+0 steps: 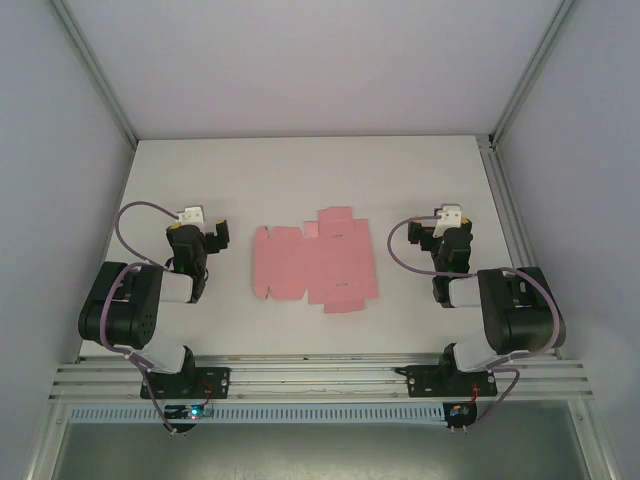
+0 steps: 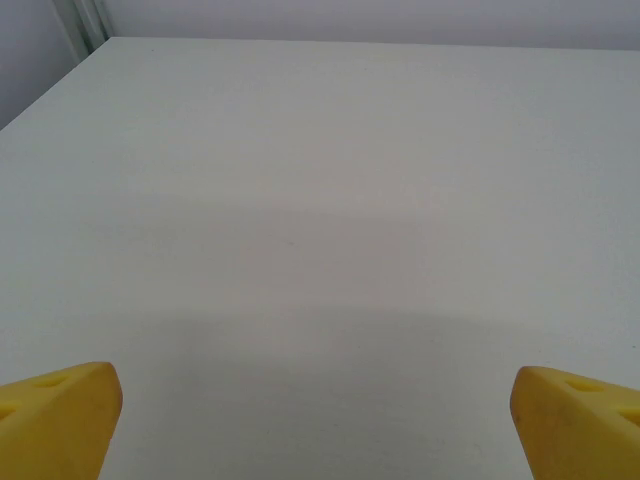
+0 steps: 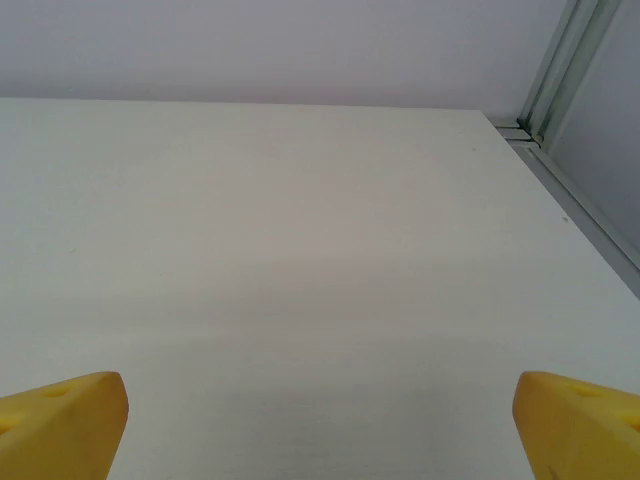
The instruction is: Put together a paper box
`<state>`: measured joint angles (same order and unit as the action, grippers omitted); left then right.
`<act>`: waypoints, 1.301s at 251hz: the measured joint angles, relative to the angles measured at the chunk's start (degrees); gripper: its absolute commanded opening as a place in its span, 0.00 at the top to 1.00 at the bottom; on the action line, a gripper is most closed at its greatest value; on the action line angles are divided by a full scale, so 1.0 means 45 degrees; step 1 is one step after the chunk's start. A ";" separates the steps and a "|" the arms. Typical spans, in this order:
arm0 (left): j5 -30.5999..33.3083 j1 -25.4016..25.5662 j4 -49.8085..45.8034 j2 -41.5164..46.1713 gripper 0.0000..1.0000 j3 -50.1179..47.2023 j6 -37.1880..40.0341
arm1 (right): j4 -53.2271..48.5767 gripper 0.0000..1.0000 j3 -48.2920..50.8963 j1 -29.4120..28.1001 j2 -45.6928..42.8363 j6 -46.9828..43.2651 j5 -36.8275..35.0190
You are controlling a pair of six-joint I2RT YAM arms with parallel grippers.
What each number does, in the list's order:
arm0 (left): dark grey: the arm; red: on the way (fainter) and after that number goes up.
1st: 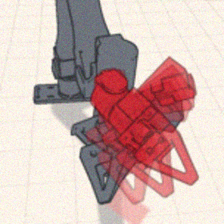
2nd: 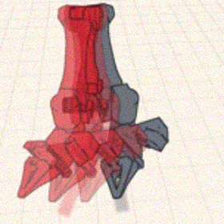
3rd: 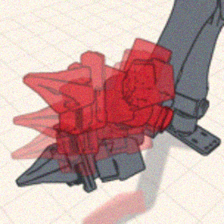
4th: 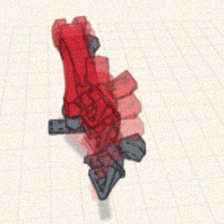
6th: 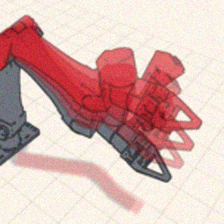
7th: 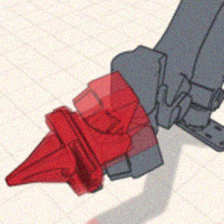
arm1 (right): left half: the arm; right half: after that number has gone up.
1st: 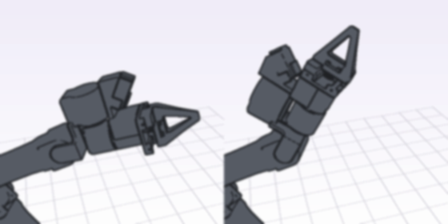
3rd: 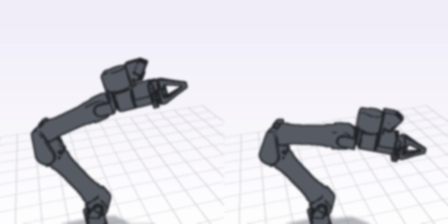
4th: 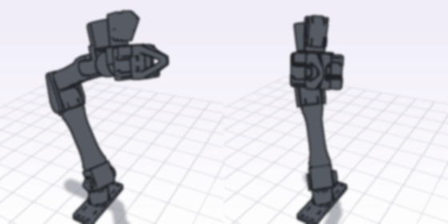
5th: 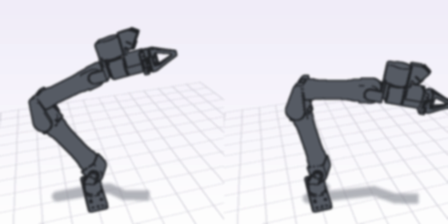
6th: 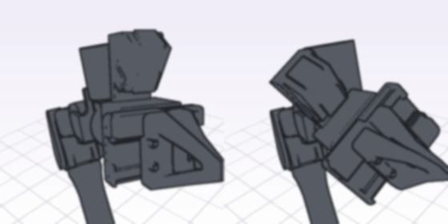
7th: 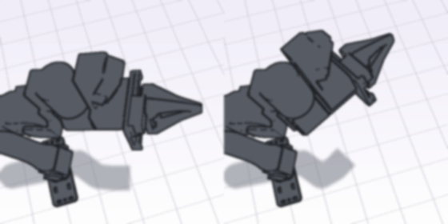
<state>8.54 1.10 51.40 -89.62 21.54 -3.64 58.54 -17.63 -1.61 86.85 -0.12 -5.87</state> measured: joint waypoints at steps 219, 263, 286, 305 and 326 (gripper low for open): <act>-0.0141 0.0000 -0.0005 0.0000 0.00 0.0000 0.0000 | 0.0000 0.02 0.0000 0.0000 0.0000 0.0000 0.0010; -0.0121 0.0000 -0.2390 0.0743 0.00 0.0845 -0.0015 | -0.1112 0.02 -0.0418 0.0000 -0.0457 0.0000 0.0053; 0.0228 0.0000 -0.4711 0.1928 0.00 0.2186 -0.0413 | -0.2895 0.02 -0.1122 -0.0180 -0.1520 0.0005 -0.0117; 0.0233 0.0000 -0.6431 0.2875 0.00 0.3405 -0.1083 | -0.4634 0.02 -0.2103 -0.0699 -0.2594 0.0185 -0.0549; -0.0369 0.0000 -0.8204 0.3342 0.00 0.4571 -0.1928 | -0.6309 0.02 -0.3215 -0.1593 -0.3594 0.0699 -0.0860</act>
<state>6.87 1.10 14.48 -74.59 42.11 -12.32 30.15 -32.10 -8.78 70.67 3.03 -9.74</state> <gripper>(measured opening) 0.999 0.983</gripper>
